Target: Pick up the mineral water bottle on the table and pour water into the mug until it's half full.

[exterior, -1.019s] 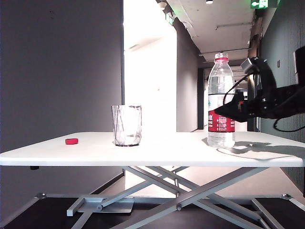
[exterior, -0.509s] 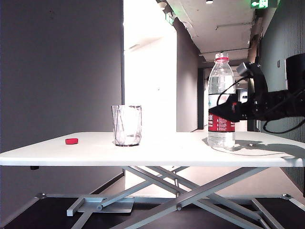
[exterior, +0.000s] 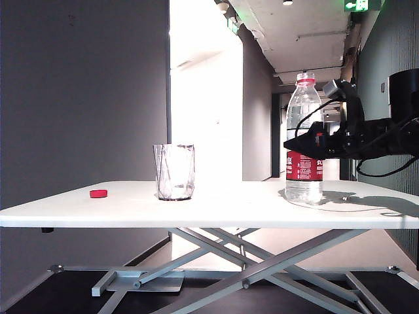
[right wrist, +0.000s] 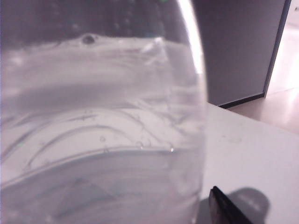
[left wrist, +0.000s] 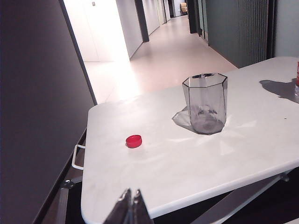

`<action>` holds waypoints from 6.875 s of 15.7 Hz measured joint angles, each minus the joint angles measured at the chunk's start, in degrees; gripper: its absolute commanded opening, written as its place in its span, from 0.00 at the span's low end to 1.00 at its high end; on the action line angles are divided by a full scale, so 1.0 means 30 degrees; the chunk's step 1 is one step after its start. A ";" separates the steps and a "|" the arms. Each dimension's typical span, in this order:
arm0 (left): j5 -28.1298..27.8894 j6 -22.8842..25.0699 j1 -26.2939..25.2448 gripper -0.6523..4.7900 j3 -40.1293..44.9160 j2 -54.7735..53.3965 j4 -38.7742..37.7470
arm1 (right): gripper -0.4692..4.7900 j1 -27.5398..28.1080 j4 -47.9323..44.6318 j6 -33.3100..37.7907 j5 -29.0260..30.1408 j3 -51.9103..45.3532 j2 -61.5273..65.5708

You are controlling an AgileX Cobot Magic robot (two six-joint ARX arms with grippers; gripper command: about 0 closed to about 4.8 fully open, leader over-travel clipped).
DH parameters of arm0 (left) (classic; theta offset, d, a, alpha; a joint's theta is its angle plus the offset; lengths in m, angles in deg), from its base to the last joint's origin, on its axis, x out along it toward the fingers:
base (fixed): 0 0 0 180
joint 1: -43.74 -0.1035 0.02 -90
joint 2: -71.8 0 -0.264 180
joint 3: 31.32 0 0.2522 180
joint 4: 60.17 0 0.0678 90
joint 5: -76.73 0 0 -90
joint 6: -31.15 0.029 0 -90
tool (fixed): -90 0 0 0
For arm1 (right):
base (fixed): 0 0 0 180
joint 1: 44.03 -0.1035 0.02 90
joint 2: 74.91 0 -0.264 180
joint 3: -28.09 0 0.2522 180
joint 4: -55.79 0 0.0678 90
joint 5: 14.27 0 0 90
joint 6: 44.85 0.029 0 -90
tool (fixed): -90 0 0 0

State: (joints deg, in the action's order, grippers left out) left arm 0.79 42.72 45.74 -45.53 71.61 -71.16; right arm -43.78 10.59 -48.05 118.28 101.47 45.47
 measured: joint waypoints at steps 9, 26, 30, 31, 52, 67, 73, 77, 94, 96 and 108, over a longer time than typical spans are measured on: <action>0.0000 0.0000 0.0000 0.11 0.0000 0.0007 0.0000 | 0.96 -0.0007 0.1800 0.0153 0.0007 0.0000 0.0000; 0.0000 0.0000 0.0000 0.11 0.0000 -0.0007 0.0000 | 0.42 0.0022 0.1049 0.0226 0.1421 -0.0080 0.0117; -0.0007 0.0000 0.0000 0.11 0.0000 0.0000 0.0000 | 0.42 0.0015 0.1173 0.1005 0.1413 -0.0182 -0.0423; 0.0000 0.0000 0.0000 0.11 0.0000 0.0000 0.0000 | 0.42 -0.0007 0.1005 0.1005 0.1406 -0.0153 -0.0641; 0.0000 0.0000 0.0000 0.11 0.0000 0.0007 0.0000 | 0.43 -0.7293 1.1234 -0.9333 -1.3070 0.3752 -0.1727; -0.0007 0.0000 0.0000 0.11 0.0000 0.0000 0.0000 | 0.43 -0.7905 1.3041 -1.5985 -1.7704 0.4809 -0.1763; 0.0000 0.0000 0.0000 0.11 0.0000 0.0000 0.0000 | 0.43 -0.8357 1.3063 -1.8965 -1.8841 0.4830 -0.1763; 0.0000 0.0000 0.0000 0.11 0.0000 0.0000 0.0000 | 0.43 -0.8298 1.2896 -1.9628 -1.9307 0.4838 -0.1763; 0.0000 0.0000 0.0000 0.11 0.0000 0.0007 0.0000 | 0.43 -0.8298 1.2123 -2.4582 -2.1420 0.6149 -0.0962; 0.0000 0.0000 0.0000 0.11 0.0000 0.0007 0.0000 | 0.43 -0.8298 1.2029 -2.5041 -2.1791 0.6149 -0.0962; 0.0000 0.0000 0.0000 0.11 0.0000 0.0000 0.0000 | 0.43 -0.8306 1.0899 -2.6767 -2.2258 0.6229 -0.0969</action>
State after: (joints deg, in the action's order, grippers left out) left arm 0.79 42.72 45.74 -45.53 71.61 -71.16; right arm -68.70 43.29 -128.36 51.51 120.16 42.56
